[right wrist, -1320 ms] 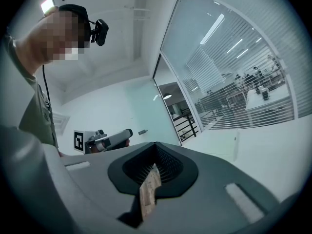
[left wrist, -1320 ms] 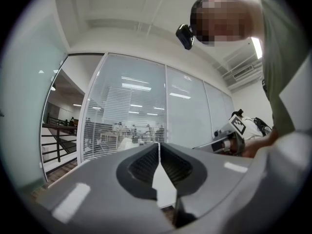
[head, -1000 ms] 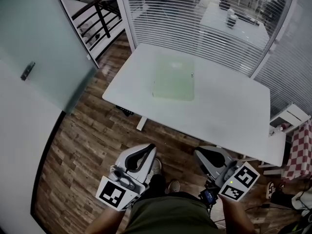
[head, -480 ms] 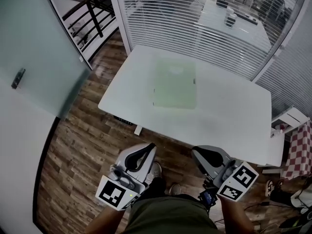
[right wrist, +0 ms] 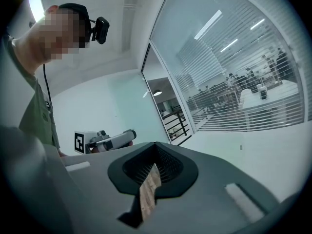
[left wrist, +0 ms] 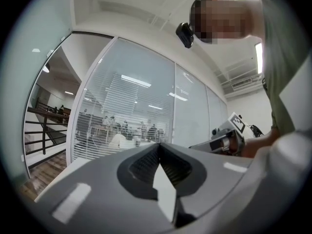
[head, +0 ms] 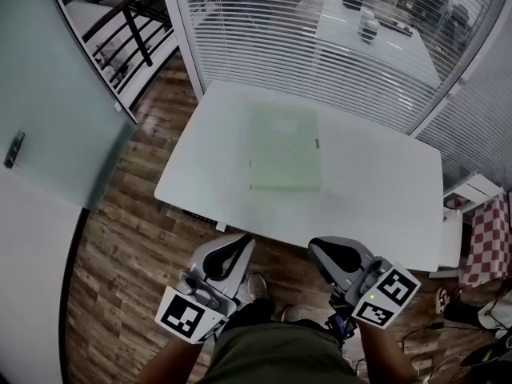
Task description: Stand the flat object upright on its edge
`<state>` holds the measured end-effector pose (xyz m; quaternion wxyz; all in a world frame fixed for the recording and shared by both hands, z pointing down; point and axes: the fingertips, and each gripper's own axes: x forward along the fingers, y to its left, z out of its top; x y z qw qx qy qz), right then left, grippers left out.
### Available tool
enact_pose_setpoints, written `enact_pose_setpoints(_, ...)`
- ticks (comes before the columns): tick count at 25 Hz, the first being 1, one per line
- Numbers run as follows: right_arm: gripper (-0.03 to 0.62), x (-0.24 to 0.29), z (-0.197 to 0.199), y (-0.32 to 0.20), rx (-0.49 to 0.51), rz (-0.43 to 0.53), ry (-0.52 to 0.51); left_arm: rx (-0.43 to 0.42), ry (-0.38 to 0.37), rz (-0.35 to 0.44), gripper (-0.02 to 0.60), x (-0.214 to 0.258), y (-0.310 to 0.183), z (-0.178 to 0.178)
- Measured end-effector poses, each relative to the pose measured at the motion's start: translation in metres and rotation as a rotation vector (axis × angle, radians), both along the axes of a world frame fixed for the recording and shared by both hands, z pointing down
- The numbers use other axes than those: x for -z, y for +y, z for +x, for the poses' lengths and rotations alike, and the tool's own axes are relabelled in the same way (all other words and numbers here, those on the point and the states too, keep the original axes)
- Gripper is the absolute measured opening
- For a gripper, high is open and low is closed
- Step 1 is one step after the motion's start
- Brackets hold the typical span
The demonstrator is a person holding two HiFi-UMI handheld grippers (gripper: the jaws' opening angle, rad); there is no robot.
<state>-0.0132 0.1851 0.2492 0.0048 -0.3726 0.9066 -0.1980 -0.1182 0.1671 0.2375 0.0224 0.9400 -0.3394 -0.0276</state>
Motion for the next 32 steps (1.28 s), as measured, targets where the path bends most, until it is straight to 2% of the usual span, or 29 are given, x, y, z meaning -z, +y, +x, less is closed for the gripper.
enact_pose_setpoints(11, 0.011, 0.006, -0.022, -0.042, -0.05, 0.01, 0.019, -0.031, -0.002, 0.004, 0.0, 0.003, -0.045, -0.028)
enact_pose_setpoints(18, 0.011, 0.006, -0.037, -0.055, -0.045, 0.001, 0.029, -0.029, 0.004, 0.001, 0.0, 0.001, -0.058, -0.041)
enact_pose_setpoints(32, 0.011, 0.0, -0.04, -0.087, -0.019, -0.007, 0.033, -0.015, -0.006, -0.021, 0.0, -0.014, -0.086, -0.04)
